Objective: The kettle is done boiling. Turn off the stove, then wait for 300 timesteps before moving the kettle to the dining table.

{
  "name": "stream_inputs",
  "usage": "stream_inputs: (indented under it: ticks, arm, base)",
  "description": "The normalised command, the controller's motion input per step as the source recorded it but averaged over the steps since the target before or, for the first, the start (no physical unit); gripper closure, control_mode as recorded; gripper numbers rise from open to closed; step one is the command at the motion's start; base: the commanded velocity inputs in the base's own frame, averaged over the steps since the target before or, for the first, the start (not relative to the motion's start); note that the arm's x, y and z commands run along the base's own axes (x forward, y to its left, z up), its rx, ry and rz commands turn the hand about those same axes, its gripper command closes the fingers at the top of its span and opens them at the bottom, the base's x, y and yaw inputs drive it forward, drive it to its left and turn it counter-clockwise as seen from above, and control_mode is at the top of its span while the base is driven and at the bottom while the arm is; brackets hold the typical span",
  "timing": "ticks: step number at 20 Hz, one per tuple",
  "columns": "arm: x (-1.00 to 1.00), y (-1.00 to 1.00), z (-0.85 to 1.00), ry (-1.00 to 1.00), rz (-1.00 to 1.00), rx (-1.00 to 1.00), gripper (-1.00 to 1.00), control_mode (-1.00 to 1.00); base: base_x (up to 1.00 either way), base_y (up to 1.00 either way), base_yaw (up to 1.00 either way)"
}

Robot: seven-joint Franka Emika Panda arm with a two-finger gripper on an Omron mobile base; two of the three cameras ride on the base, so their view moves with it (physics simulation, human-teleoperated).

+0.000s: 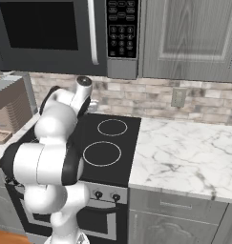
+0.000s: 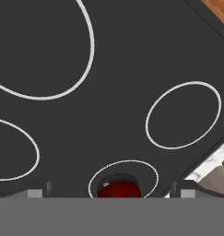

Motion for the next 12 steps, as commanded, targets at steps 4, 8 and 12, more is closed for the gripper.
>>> stream_inputs:
  ticks: [4, 8, 12]
  arm:
    - [0.18, -0.01, 0.0, 0.1, 0.0, 0.0, -1.0, -1.0]
    - [0.05, 0.0, 0.0, 0.05, 0.0, 0.0, -1.0, -1.0]
    - [0.0, 0.0, 0.0, 0.01, 0.0, 0.0, -1.0, -1.0]
  base:
    - [0.0, 0.0, 0.0]
    - [0.0, 0.0, 0.0]
    - [0.0, 0.0, 0.0]
